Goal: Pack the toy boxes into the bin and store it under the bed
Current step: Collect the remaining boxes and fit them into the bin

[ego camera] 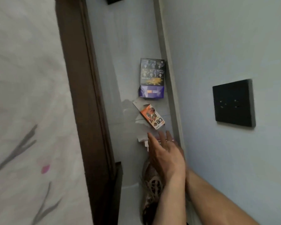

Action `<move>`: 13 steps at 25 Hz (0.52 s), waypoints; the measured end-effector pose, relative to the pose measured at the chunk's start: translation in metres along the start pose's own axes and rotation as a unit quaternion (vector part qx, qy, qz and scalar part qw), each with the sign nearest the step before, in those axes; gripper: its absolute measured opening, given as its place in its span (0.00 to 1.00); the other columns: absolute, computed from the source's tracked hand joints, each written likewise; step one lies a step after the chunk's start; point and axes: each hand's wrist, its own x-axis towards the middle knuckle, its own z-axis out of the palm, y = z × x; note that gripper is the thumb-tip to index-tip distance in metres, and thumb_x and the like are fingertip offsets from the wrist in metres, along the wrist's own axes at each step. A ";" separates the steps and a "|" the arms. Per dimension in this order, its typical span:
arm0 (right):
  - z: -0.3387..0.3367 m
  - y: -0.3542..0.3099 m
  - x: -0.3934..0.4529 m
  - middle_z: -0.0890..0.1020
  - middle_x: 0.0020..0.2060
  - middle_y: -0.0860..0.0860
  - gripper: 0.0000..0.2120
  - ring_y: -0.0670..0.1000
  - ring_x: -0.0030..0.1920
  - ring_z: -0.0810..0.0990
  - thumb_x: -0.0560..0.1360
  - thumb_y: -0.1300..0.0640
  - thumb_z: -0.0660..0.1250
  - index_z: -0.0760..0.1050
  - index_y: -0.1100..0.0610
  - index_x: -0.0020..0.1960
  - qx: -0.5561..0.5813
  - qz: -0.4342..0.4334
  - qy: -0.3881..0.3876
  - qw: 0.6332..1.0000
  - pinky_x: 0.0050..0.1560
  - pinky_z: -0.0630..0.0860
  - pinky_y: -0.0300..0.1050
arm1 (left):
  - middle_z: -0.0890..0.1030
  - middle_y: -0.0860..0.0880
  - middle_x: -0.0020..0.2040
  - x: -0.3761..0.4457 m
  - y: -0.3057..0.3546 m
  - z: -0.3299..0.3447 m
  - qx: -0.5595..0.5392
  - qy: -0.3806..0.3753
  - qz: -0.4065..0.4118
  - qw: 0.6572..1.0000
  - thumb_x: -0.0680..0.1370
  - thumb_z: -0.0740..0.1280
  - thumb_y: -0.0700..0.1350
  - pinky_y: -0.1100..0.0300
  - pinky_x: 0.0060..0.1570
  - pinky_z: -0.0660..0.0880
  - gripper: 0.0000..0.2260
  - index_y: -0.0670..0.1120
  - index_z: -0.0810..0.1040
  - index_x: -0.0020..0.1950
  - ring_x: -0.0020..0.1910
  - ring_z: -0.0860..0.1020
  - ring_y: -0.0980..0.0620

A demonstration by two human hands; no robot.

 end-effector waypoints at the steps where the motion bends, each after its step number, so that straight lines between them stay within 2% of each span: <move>1: 0.004 -0.003 0.011 0.66 0.75 0.58 0.19 0.55 0.69 0.72 0.82 0.50 0.58 0.66 0.54 0.71 0.011 0.003 -0.017 1.000 0.68 0.70 0.49 | 0.62 0.48 0.79 0.007 -0.004 0.009 -0.033 -0.005 -0.003 0.999 0.81 0.63 0.45 0.59 0.74 0.57 0.30 0.52 0.54 0.81 0.76 0.63 0.51; 3: 0.012 -0.008 0.029 0.62 0.73 0.60 0.20 0.60 0.70 0.67 0.84 0.53 0.52 0.62 0.61 0.74 0.099 0.010 -0.023 0.995 0.69 0.64 0.48 | 0.66 0.48 0.77 0.014 -0.009 0.016 -0.078 0.017 -0.016 0.997 0.81 0.63 0.42 0.67 0.71 0.58 0.29 0.52 0.57 0.80 0.72 0.66 0.54; 4: 0.015 -0.009 0.031 0.63 0.70 0.61 0.19 0.61 0.67 0.67 0.85 0.55 0.49 0.63 0.62 0.72 0.141 0.006 -0.024 0.990 0.67 0.63 0.48 | 0.66 0.48 0.77 0.017 -0.009 0.015 -0.084 0.037 -0.024 0.995 0.80 0.64 0.42 0.65 0.72 0.59 0.29 0.51 0.59 0.80 0.72 0.67 0.53; 5: 0.015 -0.008 0.031 0.69 0.66 0.61 0.18 0.62 0.64 0.71 0.84 0.53 0.50 0.66 0.61 0.68 0.135 0.026 -0.013 0.990 0.64 0.66 0.50 | 0.66 0.47 0.77 0.022 -0.009 0.014 -0.080 0.058 -0.031 0.995 0.79 0.65 0.43 0.60 0.73 0.60 0.29 0.50 0.60 0.80 0.74 0.66 0.50; 7: 0.001 -0.006 0.022 0.79 0.56 0.54 0.19 0.59 0.56 0.79 0.79 0.43 0.60 0.70 0.55 0.62 0.144 0.120 0.006 0.982 0.51 0.75 0.49 | 0.66 0.47 0.77 0.031 -0.005 0.006 -0.043 0.091 -0.049 0.994 0.77 0.69 0.45 0.52 0.74 0.59 0.32 0.50 0.61 0.79 0.75 0.64 0.46; 8: -0.010 -0.010 0.013 0.82 0.53 0.50 0.22 0.55 0.53 0.81 0.73 0.39 0.62 0.72 0.52 0.60 0.224 0.144 0.016 0.964 0.49 0.76 0.49 | 0.66 0.47 0.77 0.035 0.001 0.001 -0.037 0.090 -0.054 0.994 0.75 0.71 0.46 0.50 0.74 0.60 0.34 0.50 0.61 0.79 0.75 0.65 0.45; 9: -0.019 -0.011 0.005 0.83 0.51 0.45 0.24 0.50 0.51 0.82 0.68 0.36 0.63 0.74 0.49 0.58 0.297 0.132 0.029 0.945 0.49 0.78 0.47 | 0.67 0.47 0.77 0.037 0.008 -0.004 -0.044 0.074 -0.060 0.994 0.73 0.73 0.48 0.48 0.73 0.62 0.37 0.51 0.61 0.79 0.74 0.66 0.45; 11: -0.041 -0.016 0.001 0.85 0.49 0.38 0.20 0.42 0.52 0.82 0.65 0.41 0.66 0.77 0.43 0.56 0.408 0.084 0.003 0.909 0.49 0.78 0.35 | 0.72 0.47 0.72 0.040 0.023 -0.014 -0.051 0.033 -0.052 0.997 0.70 0.76 0.52 0.48 0.69 0.67 0.37 0.52 0.65 0.76 0.70 0.70 0.44; 12: -0.051 -0.016 0.003 0.85 0.51 0.39 0.19 0.43 0.55 0.82 0.66 0.48 0.67 0.78 0.44 0.57 0.468 0.060 -0.050 0.880 0.49 0.76 0.32 | 0.75 0.48 0.69 0.041 0.030 -0.018 -0.025 0.041 -0.032 0.998 0.69 0.76 0.54 0.50 0.66 0.69 0.34 0.52 0.69 0.72 0.68 0.71 0.44; 13: -0.056 -0.013 0.007 0.85 0.54 0.44 0.21 0.46 0.57 0.82 0.68 0.56 0.66 0.79 0.48 0.60 0.518 0.042 -0.103 0.848 0.51 0.76 0.34 | 0.76 0.49 0.65 0.040 0.036 -0.020 0.007 0.073 -0.008 0.997 0.69 0.76 0.55 0.52 0.63 0.69 0.31 0.52 0.72 0.69 0.65 0.72 0.44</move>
